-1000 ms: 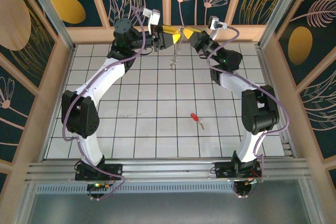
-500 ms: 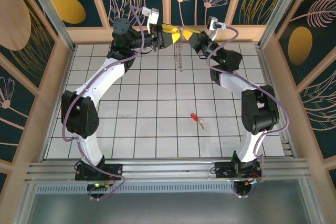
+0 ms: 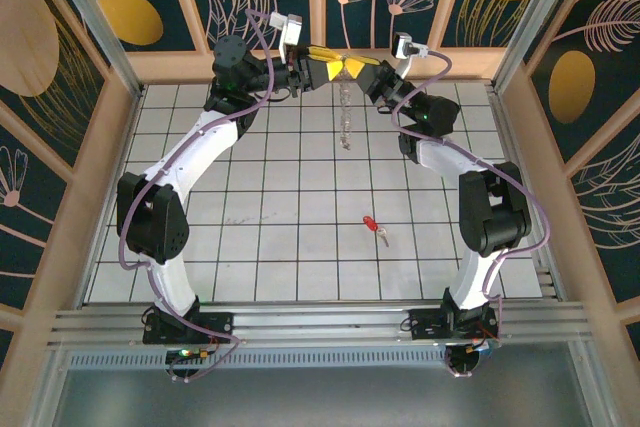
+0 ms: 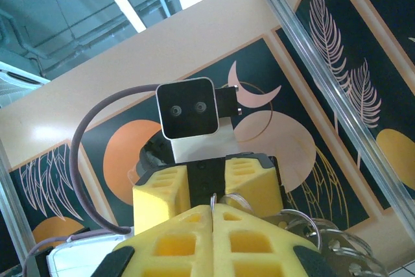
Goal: Put the keys on the keyring
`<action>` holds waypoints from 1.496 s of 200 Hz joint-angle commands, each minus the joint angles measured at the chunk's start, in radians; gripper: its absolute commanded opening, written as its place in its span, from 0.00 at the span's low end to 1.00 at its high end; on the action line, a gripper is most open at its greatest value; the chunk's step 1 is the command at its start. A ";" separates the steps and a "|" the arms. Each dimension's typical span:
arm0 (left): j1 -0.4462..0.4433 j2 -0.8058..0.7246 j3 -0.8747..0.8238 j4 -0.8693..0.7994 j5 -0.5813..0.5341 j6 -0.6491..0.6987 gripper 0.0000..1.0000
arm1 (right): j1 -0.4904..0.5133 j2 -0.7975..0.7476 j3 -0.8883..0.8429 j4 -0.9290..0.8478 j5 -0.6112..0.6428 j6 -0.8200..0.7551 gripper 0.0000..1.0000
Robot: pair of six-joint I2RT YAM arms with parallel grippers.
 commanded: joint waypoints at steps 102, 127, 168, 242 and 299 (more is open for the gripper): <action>0.005 0.014 0.018 0.006 0.040 0.019 0.20 | 0.016 0.012 0.013 0.134 -0.011 0.016 0.00; 0.005 0.015 0.019 -0.006 0.038 0.029 0.20 | 0.017 0.013 0.014 0.133 -0.012 0.016 0.00; 0.005 0.012 0.016 -0.017 0.045 0.042 0.12 | 0.018 0.014 0.014 0.125 -0.011 0.010 0.00; 0.005 0.003 0.003 -0.046 0.066 0.075 0.06 | 0.017 0.018 0.010 0.111 -0.007 -0.001 0.00; 0.005 -0.002 -0.011 -0.049 0.073 0.081 0.21 | 0.017 0.025 0.010 0.111 -0.002 -0.001 0.00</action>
